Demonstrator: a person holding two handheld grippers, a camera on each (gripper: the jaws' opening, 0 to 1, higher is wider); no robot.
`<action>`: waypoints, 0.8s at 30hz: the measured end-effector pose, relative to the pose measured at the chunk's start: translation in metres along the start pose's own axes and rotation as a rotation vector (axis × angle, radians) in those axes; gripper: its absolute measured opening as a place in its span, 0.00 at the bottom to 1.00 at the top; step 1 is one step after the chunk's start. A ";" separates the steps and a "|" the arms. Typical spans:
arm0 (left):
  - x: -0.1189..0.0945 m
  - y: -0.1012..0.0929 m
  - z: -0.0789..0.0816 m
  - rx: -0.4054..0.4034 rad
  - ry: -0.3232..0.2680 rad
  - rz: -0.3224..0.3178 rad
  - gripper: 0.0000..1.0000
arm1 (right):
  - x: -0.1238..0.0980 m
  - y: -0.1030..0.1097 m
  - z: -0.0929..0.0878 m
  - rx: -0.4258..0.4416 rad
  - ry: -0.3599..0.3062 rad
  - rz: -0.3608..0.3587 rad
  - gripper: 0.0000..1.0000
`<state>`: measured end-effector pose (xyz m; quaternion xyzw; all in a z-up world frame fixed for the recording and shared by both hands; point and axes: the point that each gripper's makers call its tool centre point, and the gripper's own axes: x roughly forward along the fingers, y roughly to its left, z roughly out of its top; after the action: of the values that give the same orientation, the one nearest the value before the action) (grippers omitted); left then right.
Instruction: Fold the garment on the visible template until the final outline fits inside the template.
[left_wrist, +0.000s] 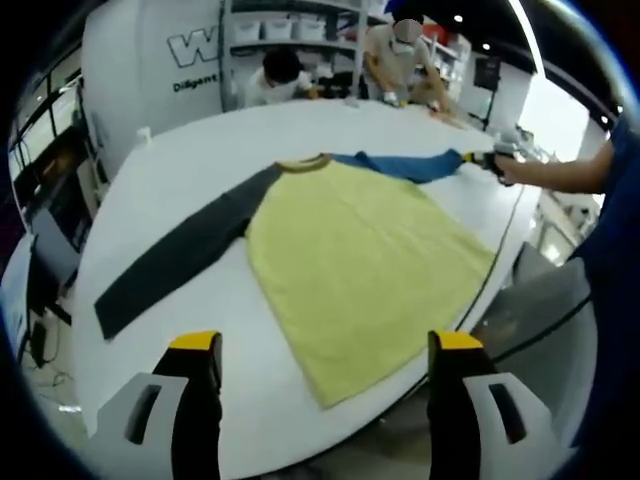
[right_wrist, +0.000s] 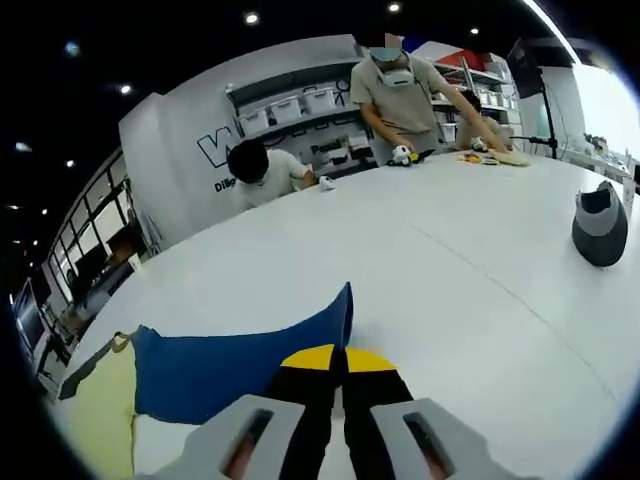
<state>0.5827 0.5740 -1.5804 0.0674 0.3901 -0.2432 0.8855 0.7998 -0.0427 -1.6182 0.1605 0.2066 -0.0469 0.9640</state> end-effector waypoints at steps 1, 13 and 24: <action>0.000 0.002 0.000 0.001 -0.003 0.000 0.80 | -0.001 0.002 0.004 0.000 -0.006 0.009 0.00; -0.007 0.000 -0.003 0.015 -0.018 -0.006 0.81 | -0.023 0.091 0.060 -0.099 -0.087 0.232 0.00; -0.013 0.002 -0.003 0.044 -0.020 -0.025 0.82 | -0.035 0.200 0.091 -0.184 -0.095 0.462 0.00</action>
<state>0.5744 0.5812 -1.5732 0.0795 0.3765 -0.2632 0.8847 0.8340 0.1171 -1.4670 0.1128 0.1221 0.1863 0.9683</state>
